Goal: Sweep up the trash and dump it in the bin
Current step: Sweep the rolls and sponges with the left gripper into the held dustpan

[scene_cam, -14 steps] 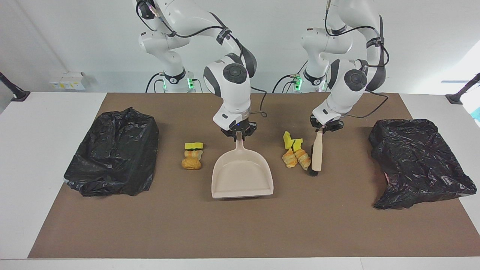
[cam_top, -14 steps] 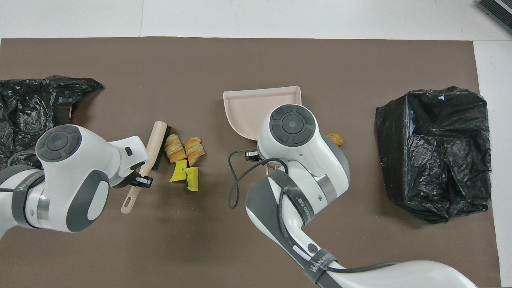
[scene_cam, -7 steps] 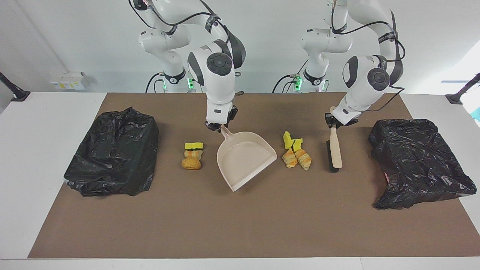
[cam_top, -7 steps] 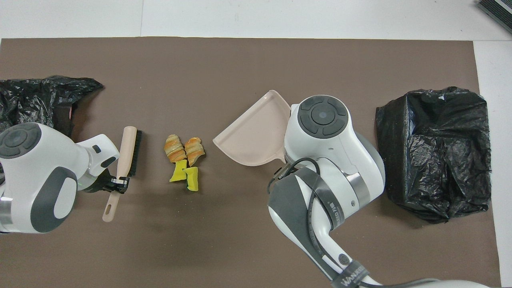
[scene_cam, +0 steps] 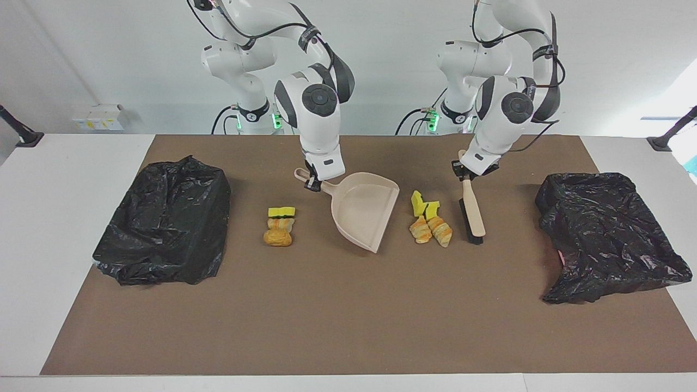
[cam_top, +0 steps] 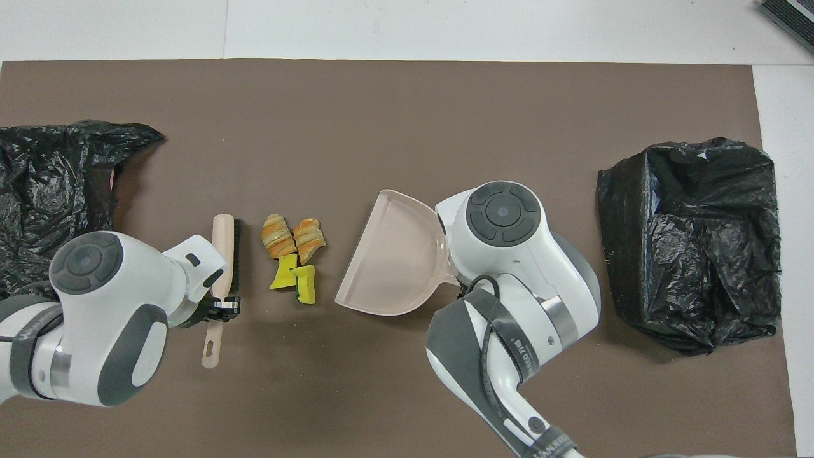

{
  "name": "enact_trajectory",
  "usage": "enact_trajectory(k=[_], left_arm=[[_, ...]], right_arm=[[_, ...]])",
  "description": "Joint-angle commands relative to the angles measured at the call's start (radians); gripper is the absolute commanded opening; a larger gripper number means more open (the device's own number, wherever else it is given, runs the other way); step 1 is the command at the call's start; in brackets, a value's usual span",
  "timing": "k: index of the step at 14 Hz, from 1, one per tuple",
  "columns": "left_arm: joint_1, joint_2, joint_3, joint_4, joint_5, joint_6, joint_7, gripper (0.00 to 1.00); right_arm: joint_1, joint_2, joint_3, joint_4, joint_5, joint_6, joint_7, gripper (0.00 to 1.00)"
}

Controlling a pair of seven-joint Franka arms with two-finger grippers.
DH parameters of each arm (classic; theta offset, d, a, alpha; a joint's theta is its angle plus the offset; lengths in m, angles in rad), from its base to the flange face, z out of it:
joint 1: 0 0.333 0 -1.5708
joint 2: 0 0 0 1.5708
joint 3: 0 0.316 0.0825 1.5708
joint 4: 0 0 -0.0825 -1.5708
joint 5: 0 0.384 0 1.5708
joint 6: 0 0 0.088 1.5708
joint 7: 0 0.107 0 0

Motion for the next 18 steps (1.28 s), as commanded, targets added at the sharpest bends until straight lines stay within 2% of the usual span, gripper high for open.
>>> enact_trajectory(k=[1,8,13,18], left_arm=[[-0.036,-0.083,0.011,-0.119,0.008,0.113,-0.042,0.00],[-0.099,-0.063,0.011,-0.119,0.001,0.148,-0.110,0.00],[-0.249,-0.019,0.010,-0.086,-0.022,0.148,-0.257,0.00],[-0.395,0.044,0.010,0.032,-0.310,0.150,-0.282,0.00]], right_arm=[[0.044,-0.010,0.003,-0.044,-0.065,0.037,0.010,0.00],[0.069,0.012,0.005,-0.067,-0.096,0.109,0.116,0.00],[0.067,0.017,0.005,-0.065,-0.096,0.123,0.138,0.00],[0.067,0.020,0.005,-0.065,-0.096,0.132,0.147,0.00]])
